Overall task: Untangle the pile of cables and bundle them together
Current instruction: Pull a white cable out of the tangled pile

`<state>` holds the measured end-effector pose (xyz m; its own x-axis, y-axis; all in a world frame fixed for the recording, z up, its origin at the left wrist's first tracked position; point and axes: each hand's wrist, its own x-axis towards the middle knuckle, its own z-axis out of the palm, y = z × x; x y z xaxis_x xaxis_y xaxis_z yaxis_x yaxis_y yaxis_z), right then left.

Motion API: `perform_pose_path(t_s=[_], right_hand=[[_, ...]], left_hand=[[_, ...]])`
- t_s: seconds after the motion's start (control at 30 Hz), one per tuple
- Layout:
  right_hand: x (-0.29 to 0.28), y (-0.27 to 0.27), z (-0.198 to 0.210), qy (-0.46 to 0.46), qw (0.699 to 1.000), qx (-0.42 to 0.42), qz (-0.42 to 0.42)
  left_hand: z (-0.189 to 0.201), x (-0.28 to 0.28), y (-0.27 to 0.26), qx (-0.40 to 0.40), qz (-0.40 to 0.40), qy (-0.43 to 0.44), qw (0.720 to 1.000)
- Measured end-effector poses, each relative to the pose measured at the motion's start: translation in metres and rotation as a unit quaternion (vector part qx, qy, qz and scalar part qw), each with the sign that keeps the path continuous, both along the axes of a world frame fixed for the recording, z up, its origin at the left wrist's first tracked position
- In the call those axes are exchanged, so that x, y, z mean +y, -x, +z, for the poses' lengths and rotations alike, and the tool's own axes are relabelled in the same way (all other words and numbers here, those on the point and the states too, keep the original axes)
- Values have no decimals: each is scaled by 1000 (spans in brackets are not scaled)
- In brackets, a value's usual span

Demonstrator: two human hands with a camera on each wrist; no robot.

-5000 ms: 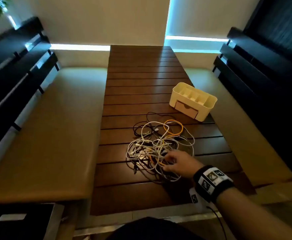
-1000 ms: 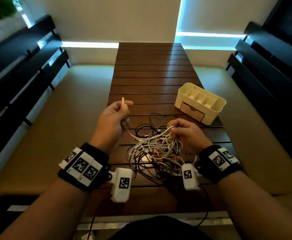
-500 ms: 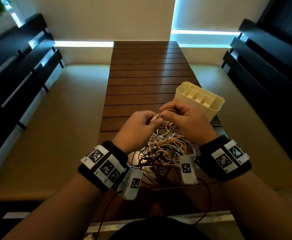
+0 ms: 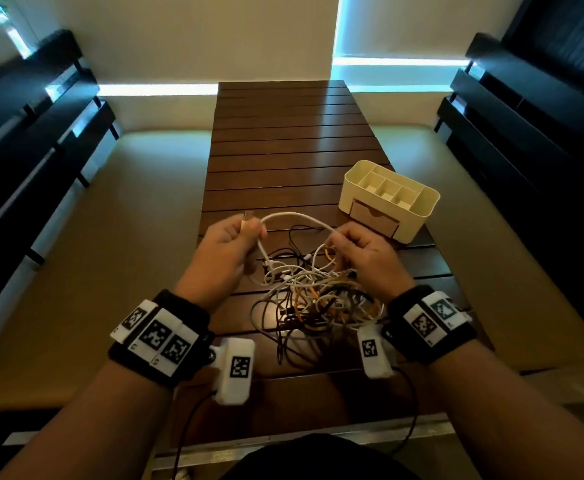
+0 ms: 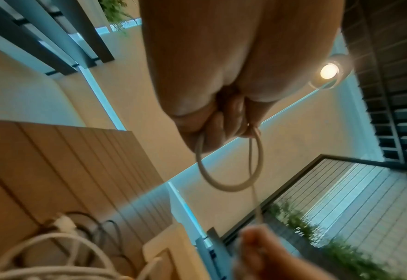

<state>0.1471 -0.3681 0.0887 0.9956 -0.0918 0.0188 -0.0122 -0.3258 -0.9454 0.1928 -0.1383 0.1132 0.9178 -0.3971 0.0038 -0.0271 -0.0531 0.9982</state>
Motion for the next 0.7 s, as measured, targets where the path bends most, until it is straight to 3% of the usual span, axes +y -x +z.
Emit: perform_pose_path(t_s=[0.07,0.1,0.17,0.23,0.33,0.43,0.57,0.7], right_hand=[[-1,0,17,4,999,-37,-25],[-1,-1,25,4,998,-61,-29],[0,-2,38,20,994,-102,-25],[3,-5,40,76,991,-109,-4],[9,-5,26,147,985,-77,40],[14,-5,19,153,984,-75,53],[21,-10,32,173,971,-158,55],[18,-12,38,170,967,-183,44]], left_hand=[[-11,6,1,-19,-17,-165,986],[-12,7,2,-30,-34,-255,966],[-10,5,3,-59,-39,-353,933],[0,3,3,-89,26,-346,934],[23,-1,3,-152,118,-258,947],[33,-13,7,-195,85,-256,943],[26,-32,14,-180,-22,-287,941],[29,-38,21,-166,-32,-257,951]])
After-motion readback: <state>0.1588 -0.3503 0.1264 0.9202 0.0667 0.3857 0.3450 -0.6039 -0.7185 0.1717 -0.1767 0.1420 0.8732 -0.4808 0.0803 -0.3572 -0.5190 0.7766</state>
